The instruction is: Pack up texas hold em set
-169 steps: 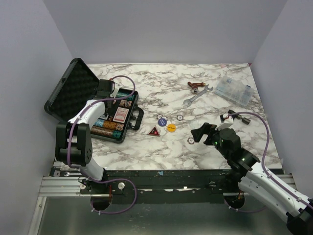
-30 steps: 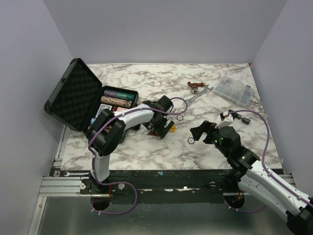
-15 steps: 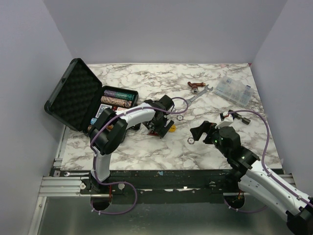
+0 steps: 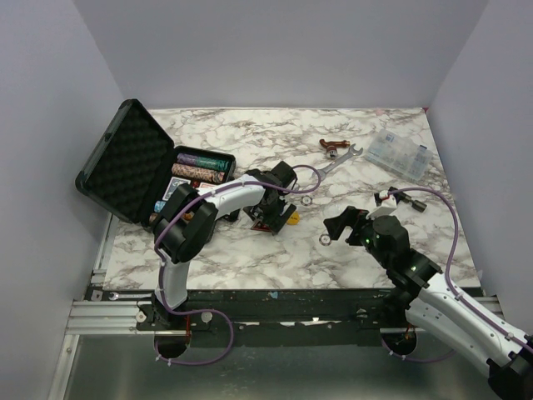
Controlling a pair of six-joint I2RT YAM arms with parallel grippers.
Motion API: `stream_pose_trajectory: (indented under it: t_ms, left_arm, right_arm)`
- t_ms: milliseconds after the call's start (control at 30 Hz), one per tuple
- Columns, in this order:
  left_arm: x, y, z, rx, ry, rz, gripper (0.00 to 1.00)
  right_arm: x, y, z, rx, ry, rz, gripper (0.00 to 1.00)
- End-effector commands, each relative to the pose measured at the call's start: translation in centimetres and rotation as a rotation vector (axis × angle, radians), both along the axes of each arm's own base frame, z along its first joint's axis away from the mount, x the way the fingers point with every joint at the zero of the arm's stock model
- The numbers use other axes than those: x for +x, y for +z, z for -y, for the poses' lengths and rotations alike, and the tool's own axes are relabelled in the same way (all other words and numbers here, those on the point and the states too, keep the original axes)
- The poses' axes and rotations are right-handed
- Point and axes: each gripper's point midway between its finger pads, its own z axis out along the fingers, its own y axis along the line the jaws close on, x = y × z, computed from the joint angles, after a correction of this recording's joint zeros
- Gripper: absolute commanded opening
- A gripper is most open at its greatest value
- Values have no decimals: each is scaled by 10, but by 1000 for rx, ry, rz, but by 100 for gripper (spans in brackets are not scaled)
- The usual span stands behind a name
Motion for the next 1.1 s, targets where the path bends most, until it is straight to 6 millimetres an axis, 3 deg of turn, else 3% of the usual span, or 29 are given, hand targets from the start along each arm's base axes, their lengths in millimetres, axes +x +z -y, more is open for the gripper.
stream_pose_trajectory:
  t_ms: [0,300,433,600,800,933,1067]
  left_arm:
    - [-3,-15,5,3,5,-39,78]
    - [-2,-11,4,8,13,-25,51]
    - [-1,-3,4,-4,10,-12,46]
    - [5,19,2,-13,10,40,38]
    - [18,61,0,-39,-7,120,34]
    - [38,94,-20,-53,30,177,32]
    - [62,116,-62,-53,123,208,32]
  right_arm:
    - [1,-2,1,-3,0,8,100]
    - [1,-2,1,-1,-1,7,100]
    - [0,-2,1,0,-2,6,100]
    - [0,-3,1,0,-1,6,100]
    - [1,-2,1,-1,-3,5,100]
    - [1,-3,1,-3,-4,4,100]
    - [1,-3,1,-4,-6,4,100]
